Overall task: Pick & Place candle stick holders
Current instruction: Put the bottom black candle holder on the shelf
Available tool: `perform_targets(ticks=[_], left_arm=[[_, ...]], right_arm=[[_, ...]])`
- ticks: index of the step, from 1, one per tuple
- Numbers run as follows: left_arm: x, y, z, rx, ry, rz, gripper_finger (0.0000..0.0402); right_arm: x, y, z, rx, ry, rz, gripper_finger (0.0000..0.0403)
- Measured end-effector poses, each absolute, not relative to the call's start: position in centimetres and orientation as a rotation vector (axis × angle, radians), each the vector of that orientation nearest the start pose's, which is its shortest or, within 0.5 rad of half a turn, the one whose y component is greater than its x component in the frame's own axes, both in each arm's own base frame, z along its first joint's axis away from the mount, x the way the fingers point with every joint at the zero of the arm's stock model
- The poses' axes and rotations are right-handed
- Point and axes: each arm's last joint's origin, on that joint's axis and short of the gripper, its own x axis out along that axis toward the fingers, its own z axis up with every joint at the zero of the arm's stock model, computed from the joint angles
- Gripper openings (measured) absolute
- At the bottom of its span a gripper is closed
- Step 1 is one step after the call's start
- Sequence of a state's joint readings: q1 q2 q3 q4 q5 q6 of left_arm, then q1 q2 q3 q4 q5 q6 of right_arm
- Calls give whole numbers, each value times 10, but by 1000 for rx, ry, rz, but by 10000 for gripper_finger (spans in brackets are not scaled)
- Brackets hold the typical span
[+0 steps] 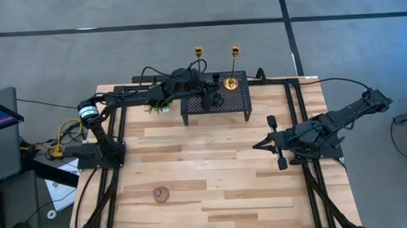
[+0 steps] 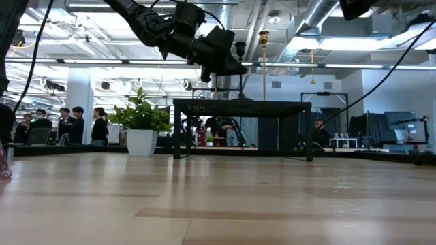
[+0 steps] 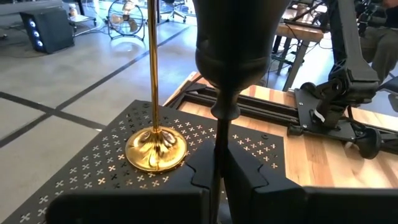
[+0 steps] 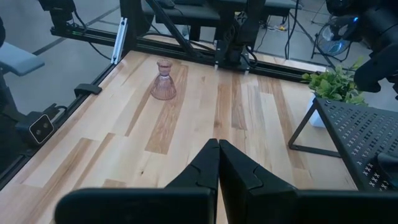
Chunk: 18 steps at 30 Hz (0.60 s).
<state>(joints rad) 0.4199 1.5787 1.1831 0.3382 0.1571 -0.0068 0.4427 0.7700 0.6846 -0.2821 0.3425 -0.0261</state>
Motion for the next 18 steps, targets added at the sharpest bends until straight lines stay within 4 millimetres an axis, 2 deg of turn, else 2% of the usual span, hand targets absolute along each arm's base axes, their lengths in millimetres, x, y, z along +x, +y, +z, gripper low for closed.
perform_targets(ticks=[8,18], left_arm=[[337,146,323,-25,53,263,20],[338,146,322,-45,47,314,85]], right_arm=[[156,63,292,-167,340,104,0],[156,63,292,-167,340,103,0]])
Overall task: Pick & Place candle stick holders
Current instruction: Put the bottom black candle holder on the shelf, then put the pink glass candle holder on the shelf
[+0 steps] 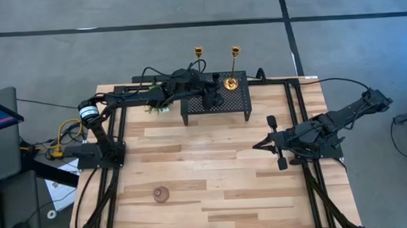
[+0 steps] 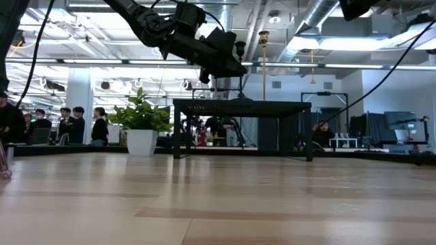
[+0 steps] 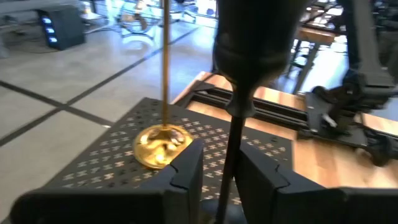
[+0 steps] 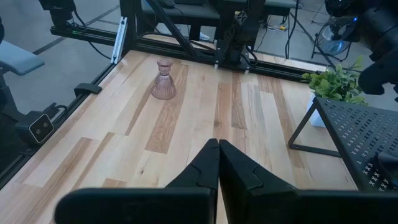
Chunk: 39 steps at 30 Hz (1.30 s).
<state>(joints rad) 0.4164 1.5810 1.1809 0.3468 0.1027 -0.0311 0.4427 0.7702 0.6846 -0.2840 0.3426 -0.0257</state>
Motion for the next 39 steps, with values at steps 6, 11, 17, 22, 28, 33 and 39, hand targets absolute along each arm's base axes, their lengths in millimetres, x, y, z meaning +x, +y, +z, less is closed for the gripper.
perform_targets(ticks=[6,11,17,22,28,33,39], left_arm=[[338,147,322,-43,45,340,126],[338,147,323,-43,42,341,164],[331,143,331,-34,37,334,200],[319,137,345,8,45,329,212],[300,123,357,-4,115,304,214],[284,101,369,67,157,179,185],[263,70,381,134,212,76,95]], right_arm=[[156,63,292,-167,340,104,0],[156,63,292,-167,340,104,0],[156,63,292,-167,341,104,0],[156,63,291,-167,343,104,0],[156,64,291,-161,345,105,0],[155,63,289,-136,367,99,0],[155,63,289,-119,372,95,0]])
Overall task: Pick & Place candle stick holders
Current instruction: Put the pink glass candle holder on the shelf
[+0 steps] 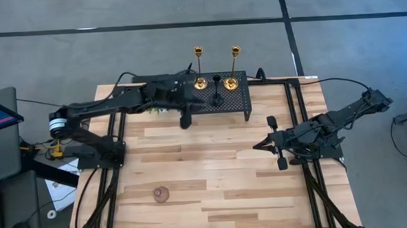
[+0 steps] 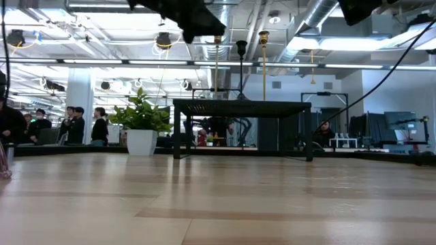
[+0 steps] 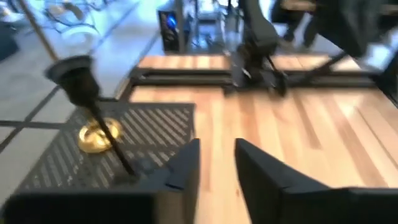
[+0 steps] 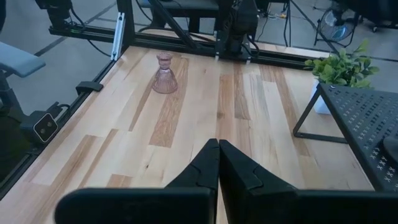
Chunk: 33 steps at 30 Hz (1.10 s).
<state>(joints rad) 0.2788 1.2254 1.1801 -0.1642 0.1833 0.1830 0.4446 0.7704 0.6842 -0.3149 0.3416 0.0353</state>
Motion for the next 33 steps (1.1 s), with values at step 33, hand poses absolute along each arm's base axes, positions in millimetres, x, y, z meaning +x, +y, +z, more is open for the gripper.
perform_targets(ticks=[33], left_arm=[[110,-36,315,-30,511,-479,4]], right_arm=[[161,65,304,-10,213,89,0]])
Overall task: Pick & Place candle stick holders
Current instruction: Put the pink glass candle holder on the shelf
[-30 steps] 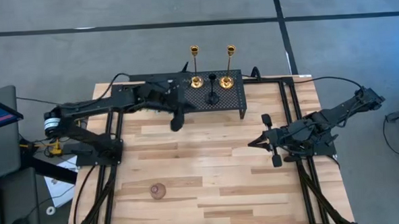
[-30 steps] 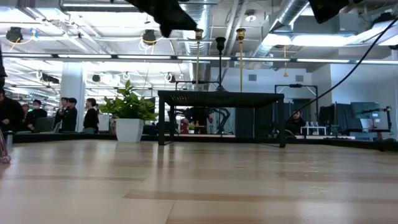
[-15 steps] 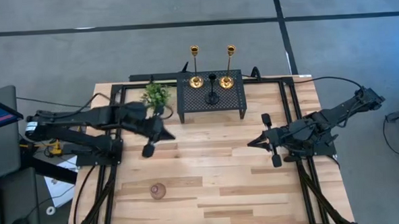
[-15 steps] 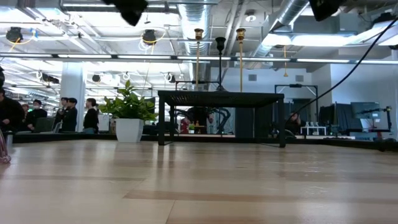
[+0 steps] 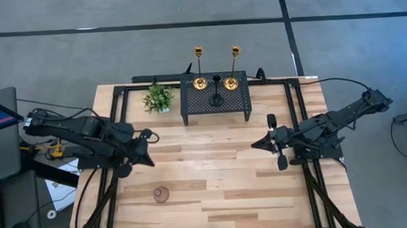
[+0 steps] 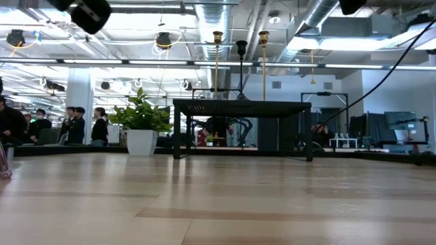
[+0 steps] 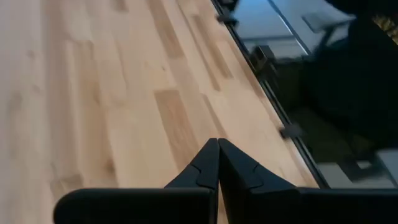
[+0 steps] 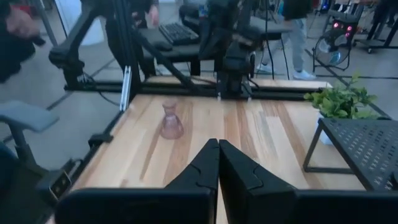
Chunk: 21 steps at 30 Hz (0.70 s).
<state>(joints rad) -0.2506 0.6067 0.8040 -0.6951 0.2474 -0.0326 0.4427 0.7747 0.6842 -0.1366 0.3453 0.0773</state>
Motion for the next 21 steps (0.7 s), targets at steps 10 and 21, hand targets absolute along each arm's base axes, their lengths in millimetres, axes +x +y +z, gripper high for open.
perform_targets(ticks=[10,21], left_arm=[[99,-52,306,71,555,-653,3],[100,-65,283,78,631,-669,4]], right_arm=[[184,76,302,17,154,88,0],[221,94,282,77,145,79,0]])
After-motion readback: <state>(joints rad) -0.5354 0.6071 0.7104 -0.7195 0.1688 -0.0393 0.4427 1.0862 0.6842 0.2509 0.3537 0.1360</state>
